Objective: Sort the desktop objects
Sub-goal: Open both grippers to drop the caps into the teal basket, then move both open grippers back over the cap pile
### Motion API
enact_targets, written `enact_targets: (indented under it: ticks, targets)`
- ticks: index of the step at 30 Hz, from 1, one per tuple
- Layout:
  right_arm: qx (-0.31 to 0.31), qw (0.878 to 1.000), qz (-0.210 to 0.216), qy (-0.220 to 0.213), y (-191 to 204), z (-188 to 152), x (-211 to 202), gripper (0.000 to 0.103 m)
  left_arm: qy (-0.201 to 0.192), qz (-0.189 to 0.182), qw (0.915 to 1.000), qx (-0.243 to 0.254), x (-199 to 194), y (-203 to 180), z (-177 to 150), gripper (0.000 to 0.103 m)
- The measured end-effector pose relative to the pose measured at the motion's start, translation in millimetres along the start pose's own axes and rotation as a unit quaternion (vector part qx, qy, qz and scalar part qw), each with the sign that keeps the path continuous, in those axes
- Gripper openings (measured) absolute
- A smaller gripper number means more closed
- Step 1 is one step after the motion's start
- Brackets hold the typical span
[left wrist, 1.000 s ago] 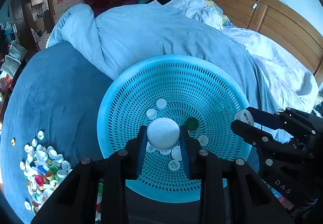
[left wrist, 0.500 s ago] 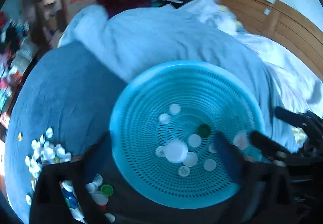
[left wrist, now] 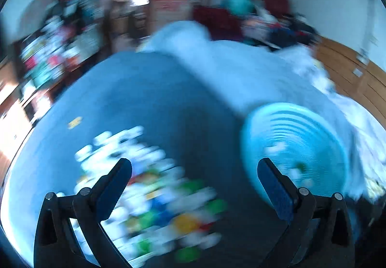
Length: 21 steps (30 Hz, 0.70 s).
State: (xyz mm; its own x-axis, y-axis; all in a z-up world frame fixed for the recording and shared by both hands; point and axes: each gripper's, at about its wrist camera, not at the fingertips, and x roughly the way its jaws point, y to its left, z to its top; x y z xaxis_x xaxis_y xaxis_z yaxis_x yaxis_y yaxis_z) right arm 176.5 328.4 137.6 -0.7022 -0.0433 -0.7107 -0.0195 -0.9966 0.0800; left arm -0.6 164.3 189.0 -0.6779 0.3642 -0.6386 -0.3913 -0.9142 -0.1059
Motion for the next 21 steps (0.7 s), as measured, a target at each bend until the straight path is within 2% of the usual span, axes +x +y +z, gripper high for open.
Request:
enact_targets:
  ticks: [2, 4, 6, 7, 9, 12, 13, 14, 15, 16, 17, 21]
  targets:
    - [-0.007, 0.999, 0.036, 0.028, 32.5, -25.4, 33.7, 0.1, 0.002, 0.042, 0.9987, -0.028, -6.8, 49.7, -21.4, 0.101]
    - [-0.022, 0.998, 0.049, 0.038, 55.1, -39.7, 58.8, 0.099, 0.011, 0.079, 0.9951, -0.059, -10.3, 96.5, -45.9, 0.101]
    - [-0.01, 0.998, 0.062, 0.028, 70.6, -45.0, 81.7, 0.099, 0.016, 0.119, 0.9882, -0.095, -14.0, 141.1, -72.0, 0.101]
    - [-0.003, 0.998, 0.059, 0.02, 75.8, -45.6, 89.0, 0.099, 0.015, 0.128, 0.9859, -0.107, -13.5, 151.2, -79.9, 0.101]
    - [0.008, 0.999, 0.03, -0.012, 84.1, -39.9, 101.3, 0.099, 0.013, 0.152, 0.9798, -0.129, -13.4, 175.9, -97.7, 0.101]
    - [0.026, 0.996, -0.05, -0.069, 88.9, -29.6, 126.4, 0.103, 0.021, 0.167, 0.9763, -0.136, -6.3, 197.6, -113.6, 0.101]
    - [0.027, 0.996, -0.064, -0.062, 90.2, -32.4, 140.4, 0.103, 0.025, 0.166, 0.9762, -0.137, -1.3, 201.4, -116.9, 0.101]
    - [0.036, 0.997, -0.067, -0.006, 86.2, -38.5, 167.9, 0.103, 0.032, 0.165, 0.976, -0.138, 4.3, 203.0, -120.7, 0.101]
    - [0.062, 0.997, -0.035, 0.021, 74.6, -36.6, 177.2, 0.103, 0.039, 0.162, 0.9761, -0.139, 10.5, 204.2, -124.3, 0.101]
    - [0.115, 0.993, 0.011, 0.012, 56.5, -35.6, 175.1, 0.103, 0.044, 0.16, 0.976, -0.141, 16.0, 203.7, -127.5, 0.102]
    - [0.138, 0.99, 0.035, 0.001, 47.3, -38.3, 172.6, 0.103, 0.047, 0.157, 0.9761, -0.143, 21.1, 202.9, -132.1, 0.101]
    - [0.176, 0.98, 0.085, -0.025, 31.3, -45.7, 166.5, 0.103, 0.046, 0.141, 0.9766, -0.156, 25.1, 200.4, -140.8, 0.101]
